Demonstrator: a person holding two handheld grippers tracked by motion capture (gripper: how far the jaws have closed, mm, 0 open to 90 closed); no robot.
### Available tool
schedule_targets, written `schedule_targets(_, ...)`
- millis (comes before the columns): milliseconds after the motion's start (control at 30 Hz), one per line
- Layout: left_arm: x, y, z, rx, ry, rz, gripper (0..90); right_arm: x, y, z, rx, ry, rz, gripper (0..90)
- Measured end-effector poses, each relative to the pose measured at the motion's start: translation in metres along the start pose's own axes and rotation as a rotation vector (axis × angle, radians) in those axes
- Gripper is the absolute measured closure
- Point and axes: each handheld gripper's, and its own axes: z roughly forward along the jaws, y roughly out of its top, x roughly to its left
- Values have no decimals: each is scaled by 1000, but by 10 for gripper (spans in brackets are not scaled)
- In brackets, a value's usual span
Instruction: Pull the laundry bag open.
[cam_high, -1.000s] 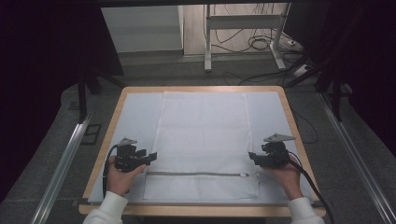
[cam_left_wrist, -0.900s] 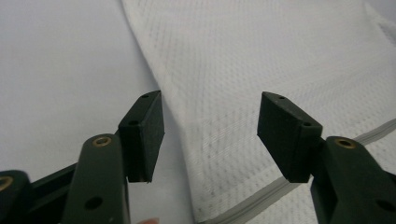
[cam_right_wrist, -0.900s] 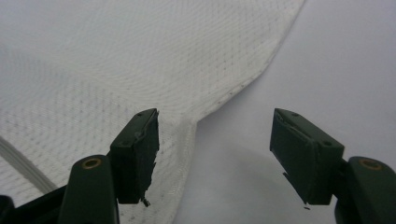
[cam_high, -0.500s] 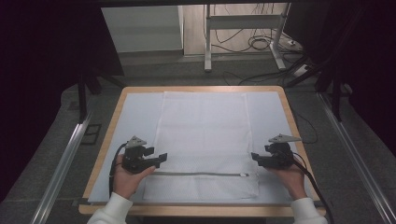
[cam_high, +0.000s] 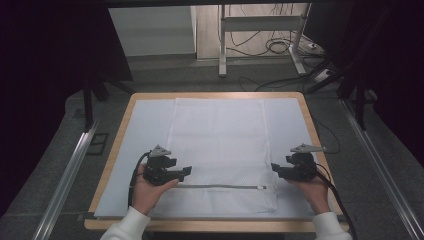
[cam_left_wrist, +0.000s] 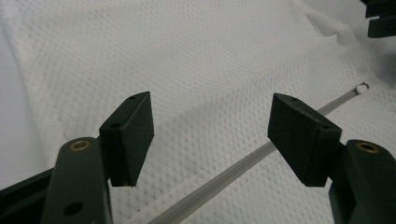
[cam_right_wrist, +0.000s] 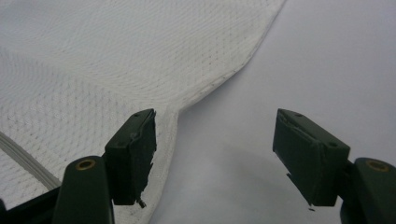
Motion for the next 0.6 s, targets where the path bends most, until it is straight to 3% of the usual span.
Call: schedule_targets(600, -27, 11, 22, 49, -58, 38, 320, -3, -3, -1, 2, 1, 12, 283)
